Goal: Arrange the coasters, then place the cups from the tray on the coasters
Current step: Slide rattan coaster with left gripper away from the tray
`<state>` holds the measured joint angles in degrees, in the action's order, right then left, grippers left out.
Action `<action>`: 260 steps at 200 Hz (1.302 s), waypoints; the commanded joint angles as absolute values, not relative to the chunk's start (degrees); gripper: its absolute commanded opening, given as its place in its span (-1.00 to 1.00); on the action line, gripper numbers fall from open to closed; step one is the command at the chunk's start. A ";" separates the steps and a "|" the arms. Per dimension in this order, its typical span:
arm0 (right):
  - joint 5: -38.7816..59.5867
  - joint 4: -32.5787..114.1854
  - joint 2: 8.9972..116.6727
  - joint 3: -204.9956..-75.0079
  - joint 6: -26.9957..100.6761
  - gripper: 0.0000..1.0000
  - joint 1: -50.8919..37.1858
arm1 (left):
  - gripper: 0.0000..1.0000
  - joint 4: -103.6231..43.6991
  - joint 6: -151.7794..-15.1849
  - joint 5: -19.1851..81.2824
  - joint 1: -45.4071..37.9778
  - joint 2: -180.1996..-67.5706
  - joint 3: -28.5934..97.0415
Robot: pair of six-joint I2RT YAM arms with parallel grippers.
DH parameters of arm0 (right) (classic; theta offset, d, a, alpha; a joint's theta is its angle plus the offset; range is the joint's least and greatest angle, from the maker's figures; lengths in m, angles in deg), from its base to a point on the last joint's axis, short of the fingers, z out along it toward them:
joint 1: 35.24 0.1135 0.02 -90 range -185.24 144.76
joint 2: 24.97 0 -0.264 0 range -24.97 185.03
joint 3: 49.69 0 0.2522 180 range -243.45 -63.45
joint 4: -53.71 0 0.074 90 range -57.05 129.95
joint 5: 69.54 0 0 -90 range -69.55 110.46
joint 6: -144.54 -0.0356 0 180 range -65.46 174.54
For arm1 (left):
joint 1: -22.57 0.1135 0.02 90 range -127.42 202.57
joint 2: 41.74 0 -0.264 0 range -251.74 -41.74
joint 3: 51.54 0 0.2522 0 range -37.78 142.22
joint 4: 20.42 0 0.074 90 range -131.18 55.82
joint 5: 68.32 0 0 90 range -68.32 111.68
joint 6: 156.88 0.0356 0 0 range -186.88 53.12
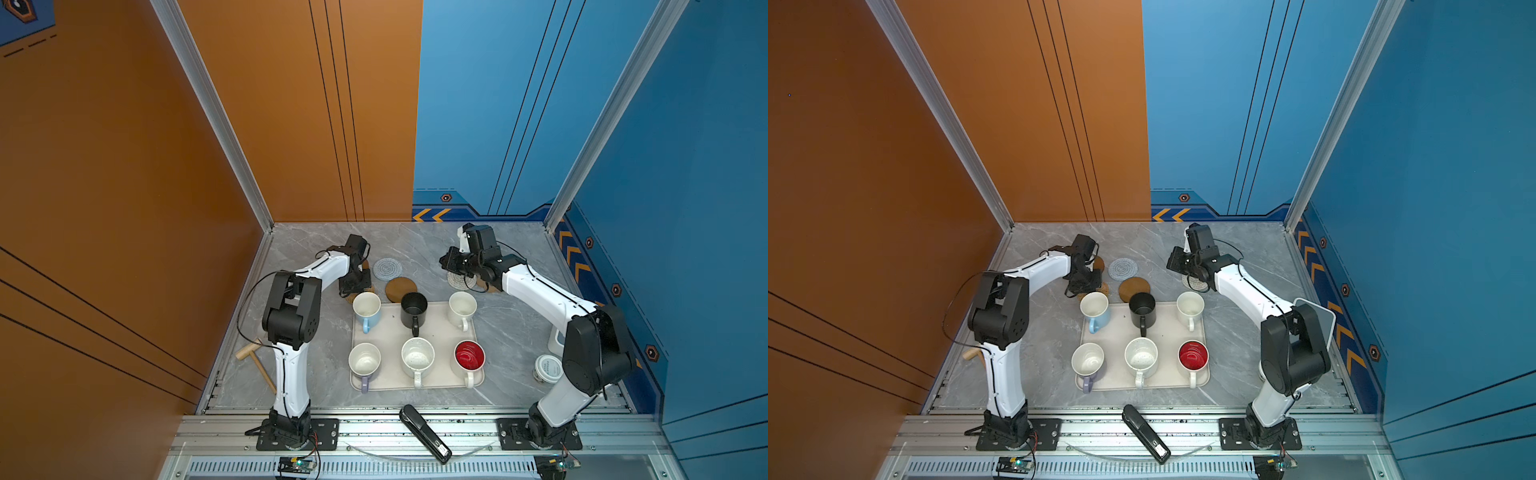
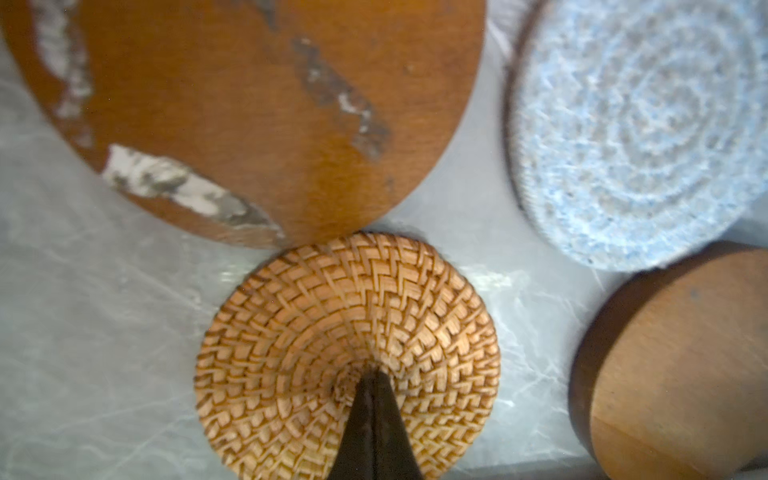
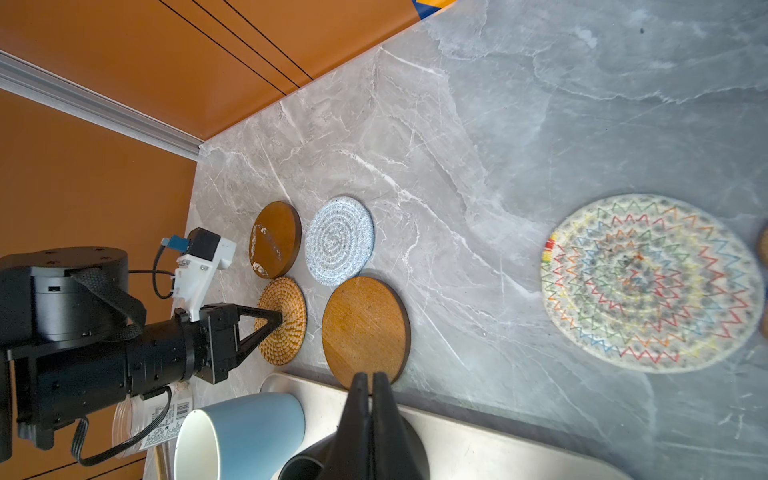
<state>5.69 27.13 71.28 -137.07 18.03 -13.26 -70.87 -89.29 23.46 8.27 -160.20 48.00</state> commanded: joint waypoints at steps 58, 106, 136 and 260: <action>5.50 27.45 72.04 -137.50 16.94 -1.00 -13.09 | -1.00 -71.36 -91.29 16.33 12.73 -159.44 41.79; 5.65 26.73 71.98 -137.99 17.05 -1.00 -12.67 | -1.00 -71.18 -93.75 14.38 15.00 -158.65 40.71; 5.82 26.42 71.98 -138.41 17.21 -1.00 -12.30 | -1.00 -70.76 -94.30 13.76 15.80 -157.95 40.66; 4.56 23.90 73.40 -142.49 19.37 -1.00 -11.04 | -1.00 -69.51 -93.78 15.68 16.67 -156.13 42.62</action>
